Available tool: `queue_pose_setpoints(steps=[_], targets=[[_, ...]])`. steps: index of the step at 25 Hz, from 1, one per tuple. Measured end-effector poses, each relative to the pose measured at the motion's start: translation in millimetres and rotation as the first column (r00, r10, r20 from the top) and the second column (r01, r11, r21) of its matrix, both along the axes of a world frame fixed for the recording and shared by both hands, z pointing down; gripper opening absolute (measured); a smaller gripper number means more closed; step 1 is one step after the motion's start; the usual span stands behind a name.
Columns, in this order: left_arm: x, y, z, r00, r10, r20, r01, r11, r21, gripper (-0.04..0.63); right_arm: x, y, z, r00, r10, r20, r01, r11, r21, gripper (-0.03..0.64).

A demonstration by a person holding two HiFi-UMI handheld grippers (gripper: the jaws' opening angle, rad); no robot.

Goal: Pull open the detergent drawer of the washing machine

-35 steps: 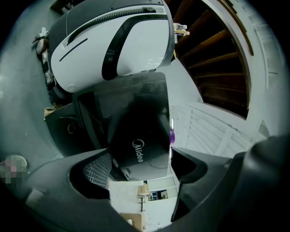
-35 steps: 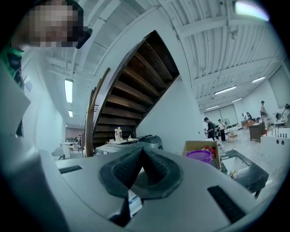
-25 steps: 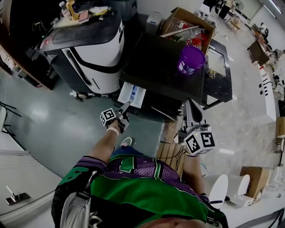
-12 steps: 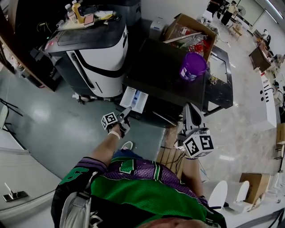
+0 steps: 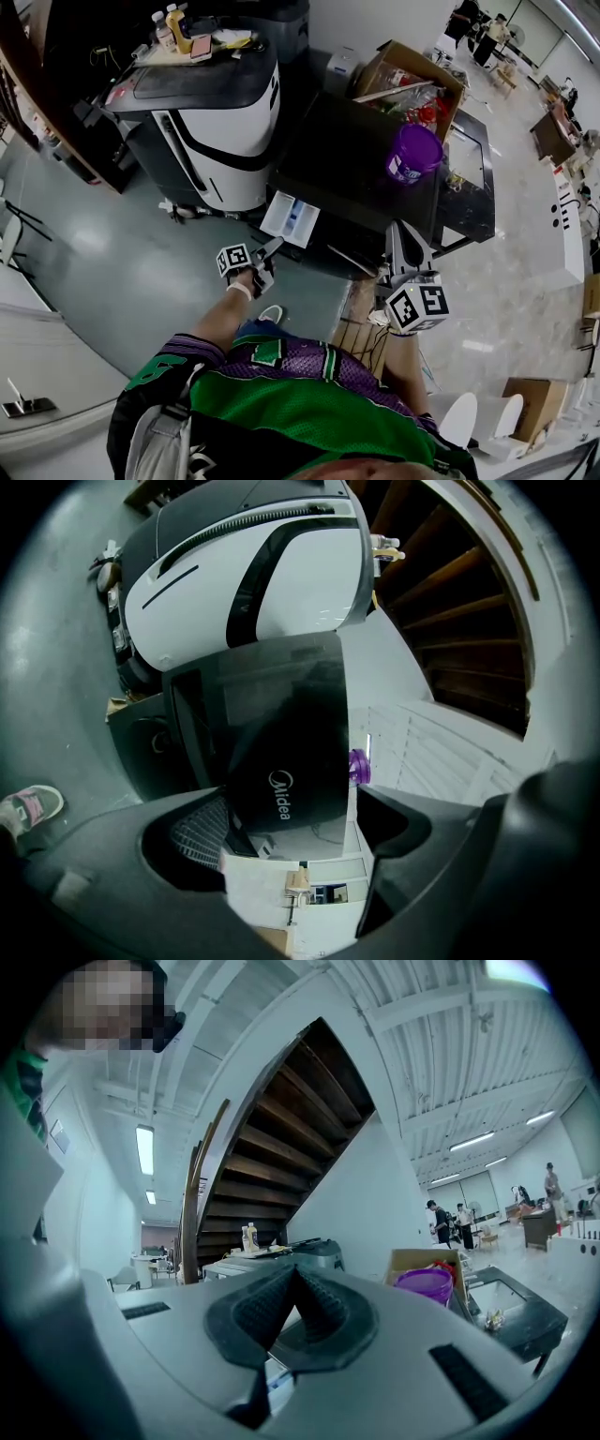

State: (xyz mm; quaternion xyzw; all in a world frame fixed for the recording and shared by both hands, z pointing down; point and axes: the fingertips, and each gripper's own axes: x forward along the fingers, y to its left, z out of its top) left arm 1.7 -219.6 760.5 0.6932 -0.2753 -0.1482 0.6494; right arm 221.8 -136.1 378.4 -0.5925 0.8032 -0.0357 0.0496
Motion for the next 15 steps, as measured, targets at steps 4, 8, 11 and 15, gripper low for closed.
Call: queue_pose_setpoints(steps=[4,8,11,15], targets=[[-17.6,-1.0,-7.0,0.999,-0.018,0.037,0.017,0.999,0.035,0.43,-7.9,-9.5,-3.7,1.0,-0.018,-0.003,0.018,1.0,0.011,0.002],[-44.0,2.0,-8.4,0.995,-0.069,0.065,0.067,0.997,0.042,0.43,-12.6,-17.5,-8.1,1.0,-0.026,0.003,0.026,0.999,0.023,0.002],[-61.1,-0.5,-14.5,0.99,-0.071,0.121,0.062,0.995,0.078,0.43,-16.0,-23.5,-11.4,0.999,-0.031,0.005,0.031,0.999,0.029,0.002],[-79.5,-10.2,-37.4,0.976,-0.061,0.209,0.025,0.985,0.17,0.43,-17.4,-29.6,-17.1,1.0,-0.031,0.004,0.031,0.999,0.036,0.002]])
